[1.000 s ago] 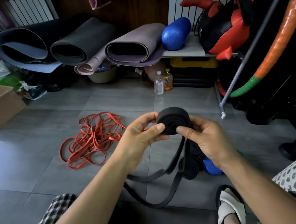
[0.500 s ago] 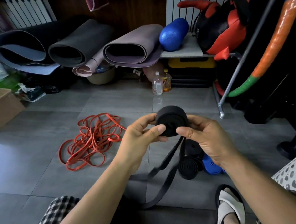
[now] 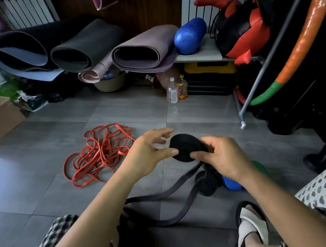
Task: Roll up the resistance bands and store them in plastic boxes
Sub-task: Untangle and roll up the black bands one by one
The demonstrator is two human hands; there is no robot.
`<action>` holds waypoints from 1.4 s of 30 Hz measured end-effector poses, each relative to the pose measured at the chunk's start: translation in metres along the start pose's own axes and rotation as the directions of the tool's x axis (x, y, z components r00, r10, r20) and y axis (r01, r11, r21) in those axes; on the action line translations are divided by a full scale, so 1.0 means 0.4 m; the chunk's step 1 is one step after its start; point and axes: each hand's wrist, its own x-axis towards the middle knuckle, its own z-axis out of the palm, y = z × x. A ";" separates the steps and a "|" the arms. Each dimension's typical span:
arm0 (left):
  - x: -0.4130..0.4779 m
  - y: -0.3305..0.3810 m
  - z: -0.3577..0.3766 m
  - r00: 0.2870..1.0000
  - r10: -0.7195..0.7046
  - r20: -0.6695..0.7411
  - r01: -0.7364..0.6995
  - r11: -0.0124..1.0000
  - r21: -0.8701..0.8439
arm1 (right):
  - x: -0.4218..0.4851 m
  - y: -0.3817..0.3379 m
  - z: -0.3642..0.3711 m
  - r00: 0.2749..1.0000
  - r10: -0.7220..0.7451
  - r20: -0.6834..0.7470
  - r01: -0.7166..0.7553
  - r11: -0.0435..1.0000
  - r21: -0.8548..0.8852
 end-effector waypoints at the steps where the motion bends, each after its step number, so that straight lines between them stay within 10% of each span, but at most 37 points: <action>1: 0.000 0.000 -0.005 0.998 0.052 0.027 -0.055 0.993 0.106 | -0.003 0.002 0.005 1.000 -0.017 0.016 0.019 0.990 -0.138; 7: -0.004 0.001 0.016 0.971 0.194 0.139 -0.228 0.923 0.309 | -0.010 -0.012 0.027 0.982 -0.188 0.000 0.168 0.875 -0.454; 10: -0.005 0.007 0.009 0.979 0.203 -0.002 -0.200 0.970 0.135 | -0.004 -0.012 0.010 0.992 -0.115 -0.053 0.114 0.993 -0.018; 14: -0.019 0.035 -0.002 0.993 0.065 -0.096 -0.098 0.914 -0.394 | -0.001 -0.027 -0.010 0.994 -0.097 -0.055 0.112 0.839 0.532; 23: -0.022 0.034 0.070 0.993 -0.118 -0.029 0.037 0.517 -0.855 | -0.008 -0.032 0.027 0.992 0.006 -0.126 0.087 0.694 0.714; 26: -0.019 0.030 0.054 0.995 -0.096 0.037 0.089 0.626 -0.775 | -0.003 -0.022 0.006 0.997 -0.012 -0.073 0.053 0.792 0.608; 29: -0.005 0.016 0.010 0.998 -0.012 0.061 0.034 0.928 -0.371 | 0.000 -0.005 -0.012 0.995 -0.069 -0.066 0.079 0.982 0.169; 32: -0.001 0.005 0.008 0.997 0.054 0.056 -0.050 0.997 -0.065 | -0.004 0.000 0.006 0.992 -0.122 0.017 0.123 0.982 -0.143; 38: -0.006 0.026 0.017 0.998 0.003 -0.065 -0.035 0.868 -0.495 | 0.010 -0.016 -0.001 0.995 -0.084 -0.054 0.100 0.857 0.506; 42: -0.010 0.040 0.026 0.991 -0.023 -0.128 -0.063 0.777 -0.627 | 0.011 -0.033 -0.007 0.993 -0.094 -0.076 0.121 0.786 0.606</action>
